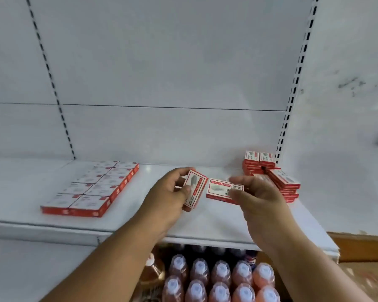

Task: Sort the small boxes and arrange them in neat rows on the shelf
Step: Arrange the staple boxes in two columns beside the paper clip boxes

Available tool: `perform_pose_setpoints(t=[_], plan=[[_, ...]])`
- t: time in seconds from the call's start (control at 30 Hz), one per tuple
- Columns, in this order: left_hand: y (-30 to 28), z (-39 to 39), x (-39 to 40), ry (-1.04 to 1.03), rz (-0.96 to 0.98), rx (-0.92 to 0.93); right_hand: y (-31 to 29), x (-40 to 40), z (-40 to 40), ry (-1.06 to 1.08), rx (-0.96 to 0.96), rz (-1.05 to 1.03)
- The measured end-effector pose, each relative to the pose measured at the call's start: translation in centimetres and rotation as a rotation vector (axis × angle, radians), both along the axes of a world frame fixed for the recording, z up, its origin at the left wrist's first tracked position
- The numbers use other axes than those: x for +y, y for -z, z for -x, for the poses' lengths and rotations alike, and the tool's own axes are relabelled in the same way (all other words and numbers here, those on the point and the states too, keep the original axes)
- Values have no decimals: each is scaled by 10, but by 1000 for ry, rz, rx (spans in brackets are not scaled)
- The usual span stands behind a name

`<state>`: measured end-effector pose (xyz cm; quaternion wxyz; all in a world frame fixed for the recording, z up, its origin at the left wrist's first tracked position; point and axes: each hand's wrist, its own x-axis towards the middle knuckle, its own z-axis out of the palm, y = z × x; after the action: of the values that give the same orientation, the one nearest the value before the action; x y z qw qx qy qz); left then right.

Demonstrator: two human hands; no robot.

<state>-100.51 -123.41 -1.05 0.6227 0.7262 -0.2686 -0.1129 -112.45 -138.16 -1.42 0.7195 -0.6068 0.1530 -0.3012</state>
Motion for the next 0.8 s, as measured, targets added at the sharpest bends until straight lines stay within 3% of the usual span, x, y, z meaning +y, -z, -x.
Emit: perform_pose_setpoints(t=[0.17,0.33,0.5,0.6,0.73,0.8], plan=[[7,-13,34,-35,-268,-174,14,24,-18,39,360,611],[9,-27,52,42,-504,-420,-1,34,-18,-56,630,969],[12,-37,56,138,-623,-608,-15,45,-16,-72,781,1077],[17,-41,60,175,-625,-594,-14,49,-17,31,840,1140],[21,-41,63,180,-534,-639,-18,50,-7,-40,828,884],[22,-40,64,187,-518,-658,-24,46,1,-153,880,926]])
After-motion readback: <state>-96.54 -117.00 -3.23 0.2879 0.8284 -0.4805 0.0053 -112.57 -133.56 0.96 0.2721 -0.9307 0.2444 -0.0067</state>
